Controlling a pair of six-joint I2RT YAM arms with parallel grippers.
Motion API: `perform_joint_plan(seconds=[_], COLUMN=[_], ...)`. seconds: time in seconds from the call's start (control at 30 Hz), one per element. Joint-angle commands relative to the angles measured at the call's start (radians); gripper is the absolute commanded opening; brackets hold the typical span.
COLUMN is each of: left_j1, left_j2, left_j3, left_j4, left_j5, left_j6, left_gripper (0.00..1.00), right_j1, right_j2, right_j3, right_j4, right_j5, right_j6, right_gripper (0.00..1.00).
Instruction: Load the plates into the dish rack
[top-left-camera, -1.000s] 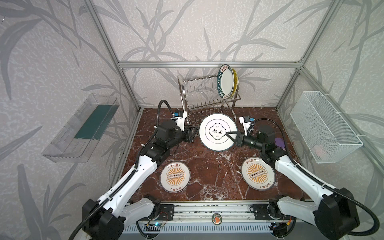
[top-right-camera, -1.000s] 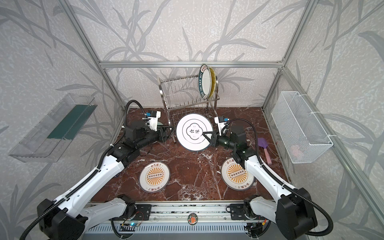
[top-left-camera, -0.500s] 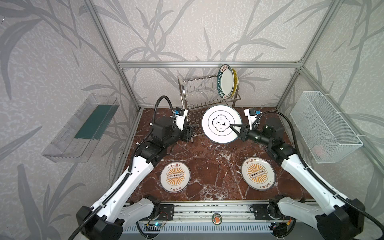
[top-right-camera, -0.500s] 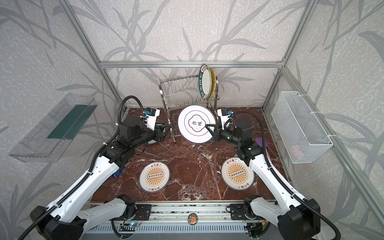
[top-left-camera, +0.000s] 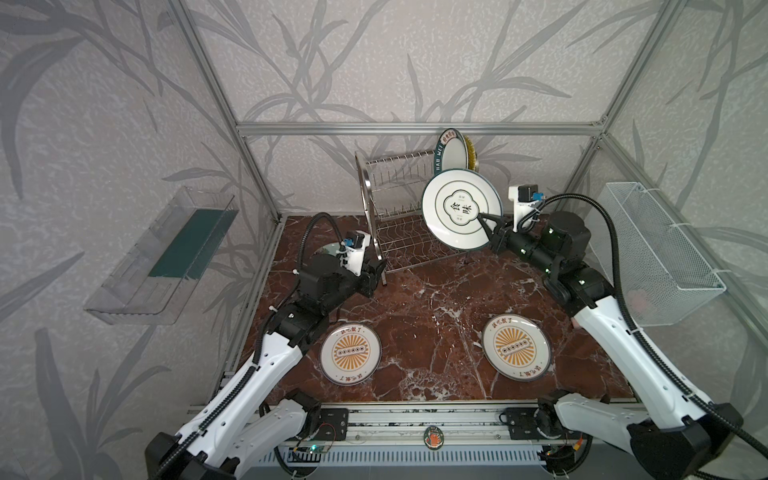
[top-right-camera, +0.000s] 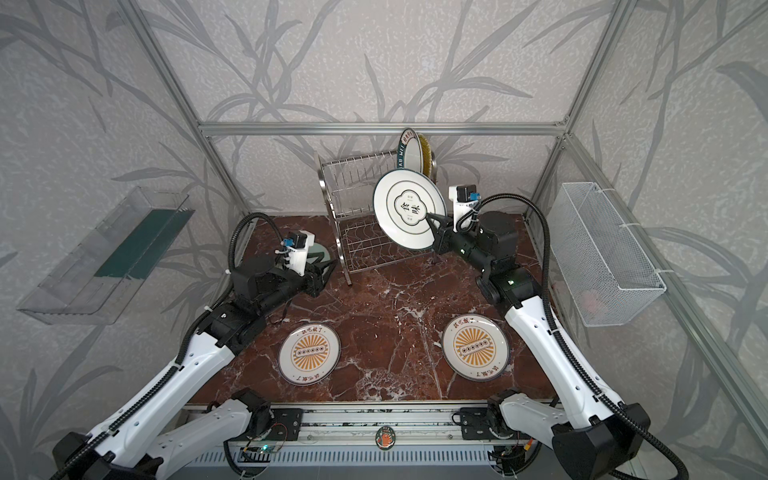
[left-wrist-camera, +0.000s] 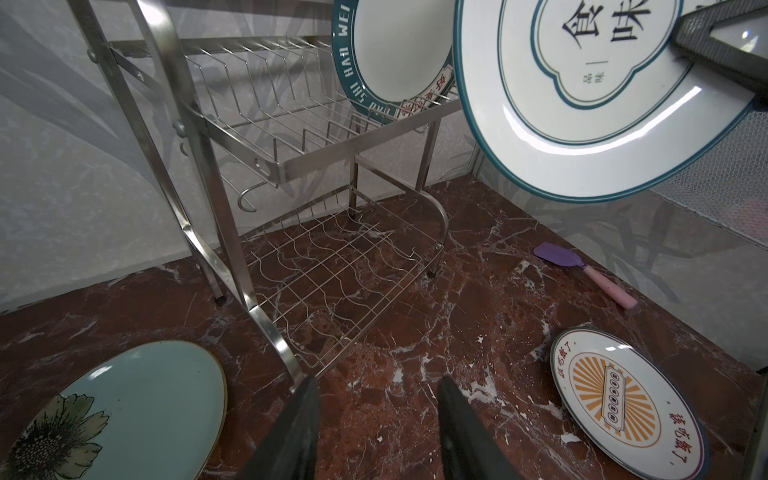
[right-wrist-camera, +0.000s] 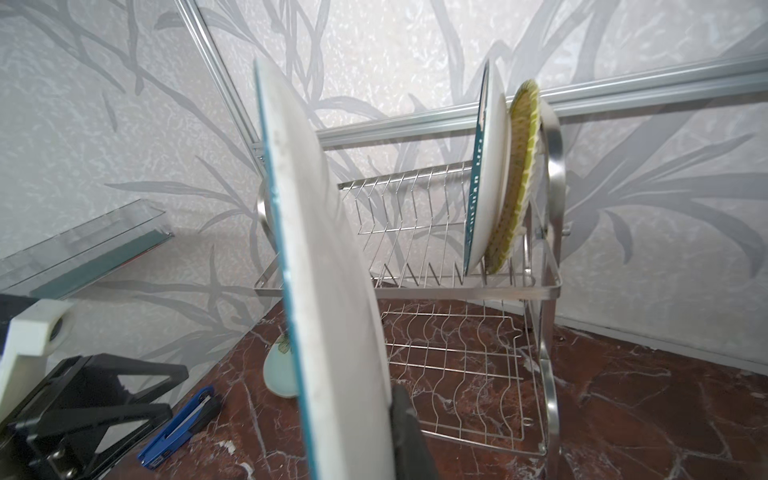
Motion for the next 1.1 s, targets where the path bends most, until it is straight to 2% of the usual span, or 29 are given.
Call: perform_joint_plan(seconds=[0.0, 0.27, 0.6, 0.83, 1.07], left_j1=[-0.003, -0.003, -0.003, -0.002, -0.002], left_j2=[-0.010, 0.002, -0.042, -0.032, -0.040], left_j3=[-0.024, 0.010, -0.021, -0.034, -0.034], left_j4=[0.076, 0.045, 0.083, 0.110, 0.108], left_j5=[-0.005, 0.028, 0.039, 0.070, 0.071], left_j6=[0.005, 0.001, -0.034, -0.059, -0.057], left_gripper=[0.45, 0.45, 0.45, 0.45, 0.45], right_j1=[0.001, 0.055, 0.147, 0.192, 0.218], right_j2=[0.031, 0.137, 0.253, 0.327, 0.386], right_j3=[0.086, 0.256, 0.373, 0.427, 0.461], right_j4=[0.029, 0.004, 0.074, 0.148, 0.192], right_j5=[0.080, 0.233, 0.465, 0.576, 0.638], right_j6=[-0.037, -0.112, -0.186, -0.238, -0.292], right_gripper=[0.00, 0.00, 0.00, 0.00, 0.00])
